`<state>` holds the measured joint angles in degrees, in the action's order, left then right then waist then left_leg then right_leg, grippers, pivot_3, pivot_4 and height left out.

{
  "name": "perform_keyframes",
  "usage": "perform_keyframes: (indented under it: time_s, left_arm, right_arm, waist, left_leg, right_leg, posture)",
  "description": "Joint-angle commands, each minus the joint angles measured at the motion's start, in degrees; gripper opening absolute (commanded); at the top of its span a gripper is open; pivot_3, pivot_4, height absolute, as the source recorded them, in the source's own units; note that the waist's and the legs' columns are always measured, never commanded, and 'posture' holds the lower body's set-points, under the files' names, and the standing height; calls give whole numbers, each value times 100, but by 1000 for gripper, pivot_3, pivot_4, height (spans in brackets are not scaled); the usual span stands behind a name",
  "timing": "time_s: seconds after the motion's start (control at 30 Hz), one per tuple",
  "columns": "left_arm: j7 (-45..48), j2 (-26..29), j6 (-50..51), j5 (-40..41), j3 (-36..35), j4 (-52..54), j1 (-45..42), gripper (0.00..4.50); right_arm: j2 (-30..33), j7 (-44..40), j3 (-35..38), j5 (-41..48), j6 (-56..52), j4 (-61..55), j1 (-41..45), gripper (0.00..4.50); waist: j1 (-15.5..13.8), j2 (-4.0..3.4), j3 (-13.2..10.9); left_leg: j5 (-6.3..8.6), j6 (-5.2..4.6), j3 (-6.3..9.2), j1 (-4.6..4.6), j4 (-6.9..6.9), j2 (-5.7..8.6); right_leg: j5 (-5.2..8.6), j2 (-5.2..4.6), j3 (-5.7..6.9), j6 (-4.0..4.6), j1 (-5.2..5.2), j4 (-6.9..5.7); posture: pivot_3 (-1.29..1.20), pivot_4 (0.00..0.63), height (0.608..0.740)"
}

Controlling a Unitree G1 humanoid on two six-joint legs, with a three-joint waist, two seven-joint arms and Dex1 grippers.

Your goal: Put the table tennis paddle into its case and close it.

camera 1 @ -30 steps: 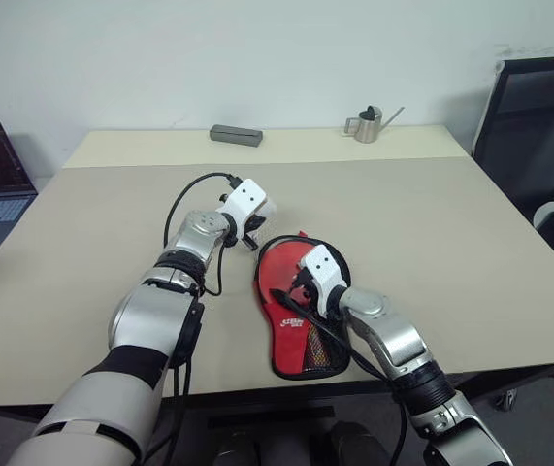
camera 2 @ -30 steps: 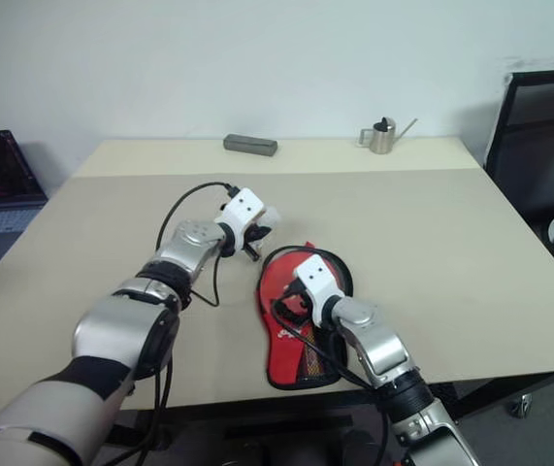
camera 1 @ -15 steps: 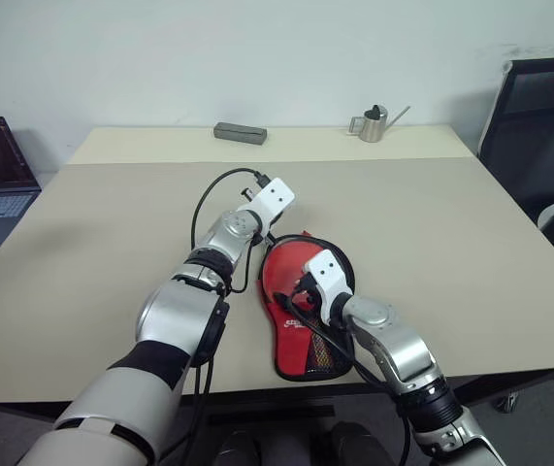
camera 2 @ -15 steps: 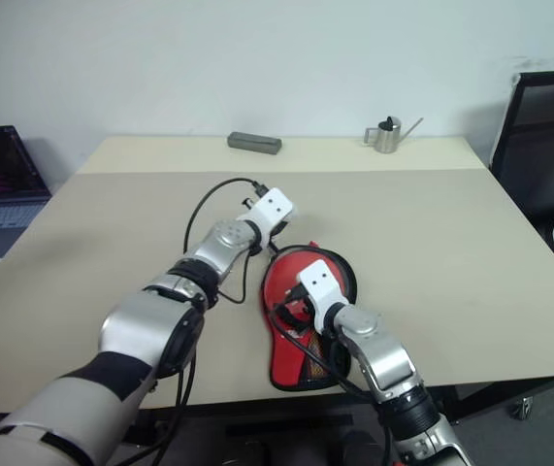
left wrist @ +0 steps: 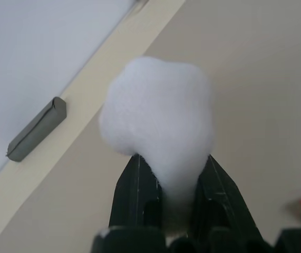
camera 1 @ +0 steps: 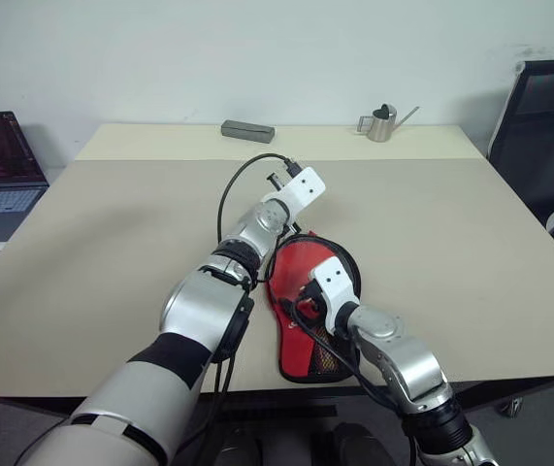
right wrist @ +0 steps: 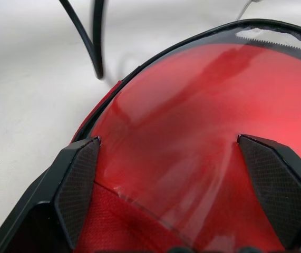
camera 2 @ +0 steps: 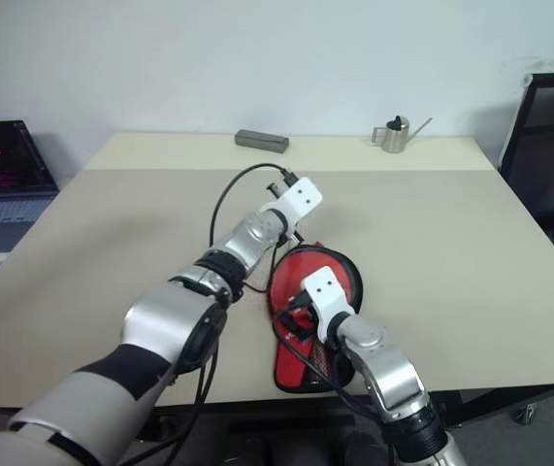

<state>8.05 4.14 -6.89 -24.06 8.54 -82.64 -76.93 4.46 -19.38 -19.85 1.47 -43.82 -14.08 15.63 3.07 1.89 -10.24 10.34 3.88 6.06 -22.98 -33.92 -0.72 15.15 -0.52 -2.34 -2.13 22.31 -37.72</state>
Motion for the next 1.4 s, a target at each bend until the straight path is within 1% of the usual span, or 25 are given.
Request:
perform_keyframes:
  time_s: [0.03, 0.17, 0.33, 0.5, 0.67, 0.73, 0.8, 0.83, 1.03, 1.27, 1.4]
  left_arm:
    - [-288, -111, -331, -112, 38, 338, -541, 260]
    - [-401, -315, -374, -302, 156, 331, -558, 260]
    - [-237, -547, -382, -276, 108, 327, -511, 260]
    - [243, -808, -157, -275, 144, 299, -167, 260]
    - [891, -863, 240, -48, -65, 290, 67, 260]
    - [1147, -837, 376, 106, -216, 301, 109, 986]
    - [1208, -789, 474, 177, -298, 313, 116, 1623]
    - [1214, -774, 500, 188, -317, 318, 116, 2042]
    - [1019, -577, 500, 332, -500, 354, -26, 4139]
    - [768, -80, 556, 699, -956, 395, -231, 4139]
    - [982, 316, 430, 981, -1224, 454, -325, 4139]
  right_arm:
    - [80, -20, -430, 27, -847, 493, -535, 4500]
    - [96, 54, -438, 41, -927, 322, -652, 4500]
    - [112, 83, -431, 53, -981, 239, -700, 4500]
    - [63, 131, -397, 64, -985, 247, -643, 4500]
    - [-1, 167, -405, 70, -989, 259, -622, 4500]
    - [-31, 177, -415, 76, -987, 269, -613, 4500]
    - [-53, 178, -420, 82, -976, 300, -591, 4500]
    - [-58, 177, -421, 83, -970, 314, -582, 4500]
    - [-69, 114, -377, 93, -869, 529, -404, 4500]
    - [-47, 5, -205, 100, -632, 940, -56, 4500]
    - [1, -83, -120, 111, -477, 1193, 132, 4500]
  waist:
    - [0, 0, 0]
    - [-7, 0, 0]
    - [-13, 0, 0]
    - [-14, 0, 1]
    - [15, -3, 4]
    - [27, -3, 4]
    - [27, -3, 4]
    - [28, -3, 4]
    - [45, -4, 5]
    - [97, -4, 5]
    - [118, -4, 5]
  left_leg:
    - [1, 2, 0, 0, 0, 0]
    - [6, 10, -1, -1, 0, 0]
    - [10, 16, -3, -2, 0, 1]
    - [11, 16, -3, -1, 0, 2]
    - [11, 16, -4, 4, 0, 1]
    - [11, 16, -4, 5, 0, 1]
    - [11, 16, -4, 5, 0, 1]
    - [11, 16, -4, 5, 0, 1]
    - [11, 16, -4, 9, 0, 0]
    - [10, 15, -2, 24, -1, -2]
    - [10, 16, -1, 28, -1, -2]
  right_leg:
    - [1, 0, 0, -1, 0, 1]
    - [5, -1, -1, -6, -1, 4]
    - [8, -1, -2, -8, -1, 7]
    - [9, -3, -2, -8, -3, 7]
    - [10, -3, -3, -7, -5, 7]
    - [10, -2, -3, -6, -5, 7]
    - [10, -2, -3, -6, -5, 6]
    - [10, -2, -3, -6, -5, 6]
    - [10, -1, -4, -7, -6, 3]
    - [7, 0, -4, -11, -8, -10]
    - [6, 0, -4, -12, -12, -12]
  posture:
    - [0, 150, 740]
    - [0, 150, 740]
    - [0, 150, 740]
    - [0, 150, 740]
    - [0, 150, 740]
    - [0, 150, 740]
    - [0, 150, 740]
    - [0, 150, 740]
    - [0, 150, 740]
    - [0, 150, 740]
    - [0, 150, 740]
